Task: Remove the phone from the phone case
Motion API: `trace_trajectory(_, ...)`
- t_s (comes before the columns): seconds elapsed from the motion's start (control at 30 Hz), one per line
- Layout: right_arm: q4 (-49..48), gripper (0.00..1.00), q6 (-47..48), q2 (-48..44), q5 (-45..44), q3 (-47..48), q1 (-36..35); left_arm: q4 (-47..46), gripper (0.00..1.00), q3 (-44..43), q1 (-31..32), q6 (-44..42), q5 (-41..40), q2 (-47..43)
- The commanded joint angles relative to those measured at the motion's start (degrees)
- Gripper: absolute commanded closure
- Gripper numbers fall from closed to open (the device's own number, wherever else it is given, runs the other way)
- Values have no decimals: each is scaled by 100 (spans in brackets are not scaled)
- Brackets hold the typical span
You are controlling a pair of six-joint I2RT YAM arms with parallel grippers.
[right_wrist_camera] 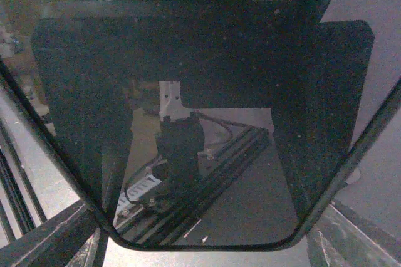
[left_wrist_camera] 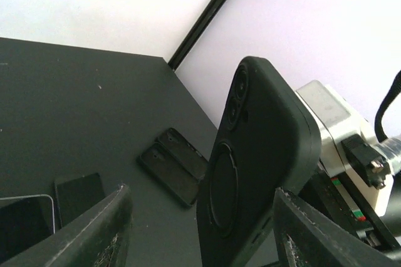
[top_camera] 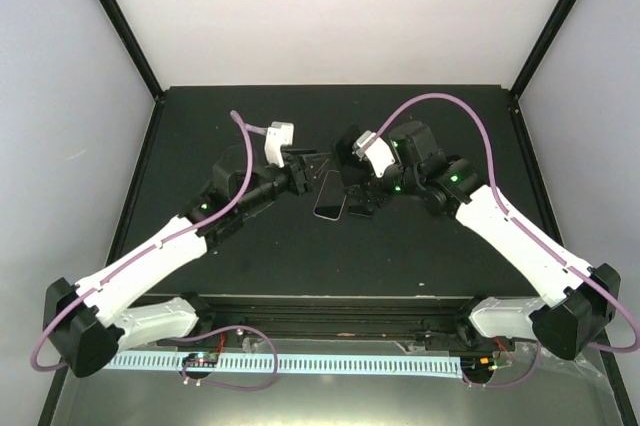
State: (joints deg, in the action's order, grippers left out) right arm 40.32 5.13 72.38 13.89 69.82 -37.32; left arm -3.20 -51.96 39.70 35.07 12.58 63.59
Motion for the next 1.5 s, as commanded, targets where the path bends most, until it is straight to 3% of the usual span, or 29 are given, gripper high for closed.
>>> trace_trajectory(0.0,-280,61,52,41,141,294,-114,-51,37,255,100,132,-657,-571)
trace_trajectory(0.13,-266,61,54,57,156,304,-117,-268,33,597,100,151,-812,-817)
trace_trajectory(0.27,-295,61,81,50,180,252,-117,-527,31,451,109,106,-176,-544)
trace_trajectory(0.53,-276,61,126,28,186,225,-118,-221,42,-270,332,-79,-59,276)
trace_trajectory(1.2,-292,60,184,-26,94,106,-115,-224,97,-600,341,-198,-96,842)
trace_trajectory(1.23,-275,53,204,-30,78,110,-113,-220,98,-604,326,-219,-74,855)
trace_trajectory(1.33,-171,10,275,-52,141,163,-117,-54,99,-712,231,-283,50,800)
trace_trajectory(1.37,-94,2,333,-61,221,197,-116,31,99,-757,170,-308,171,744)
trace_trajectory(1.47,61,0,387,-179,312,202,-108,518,98,-1006,-128,-490,503,512)
